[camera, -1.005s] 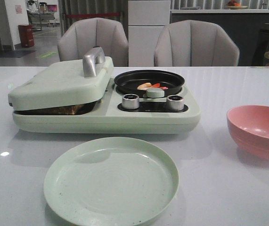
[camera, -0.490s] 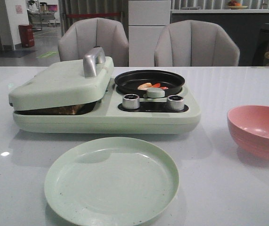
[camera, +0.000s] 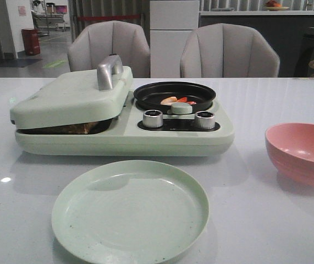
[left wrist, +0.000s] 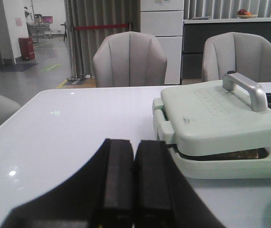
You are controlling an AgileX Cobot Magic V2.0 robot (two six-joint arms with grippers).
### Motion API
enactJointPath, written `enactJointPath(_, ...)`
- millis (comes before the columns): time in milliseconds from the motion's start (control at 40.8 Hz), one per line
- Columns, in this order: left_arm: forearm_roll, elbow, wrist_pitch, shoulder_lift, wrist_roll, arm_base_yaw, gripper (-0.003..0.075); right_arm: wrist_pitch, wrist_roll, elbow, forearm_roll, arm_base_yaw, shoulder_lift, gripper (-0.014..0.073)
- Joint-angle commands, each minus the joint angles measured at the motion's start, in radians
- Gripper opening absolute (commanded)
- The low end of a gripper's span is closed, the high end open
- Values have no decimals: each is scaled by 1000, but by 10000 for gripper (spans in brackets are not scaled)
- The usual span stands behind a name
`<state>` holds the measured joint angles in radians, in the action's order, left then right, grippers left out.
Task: Make breakfast with bread and shrimp
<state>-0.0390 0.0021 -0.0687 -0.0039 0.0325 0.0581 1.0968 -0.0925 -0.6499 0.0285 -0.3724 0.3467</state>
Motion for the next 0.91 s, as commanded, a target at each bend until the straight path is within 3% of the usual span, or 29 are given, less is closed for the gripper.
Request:
enactJointPath(0,-9,30,91,-16,-6,5,101,-56,5,-27,7,1,8,36)
enactJointPath(172,-9,30,91,-16,-6,5,101,-79,5,-15,16,52,-38,36)
enactJointPath(441,-9,30,91,-16,-6,5,101,-444,5,202,26,353,-230,36)
enactJointPath(564,-9,30,91,-16,-6,5,102,-560,5,319,21,431,-304,36)
enactJointPath(882,-9,30,91,-16,-6,5,101,-919,5,588,20,440,-378,36)
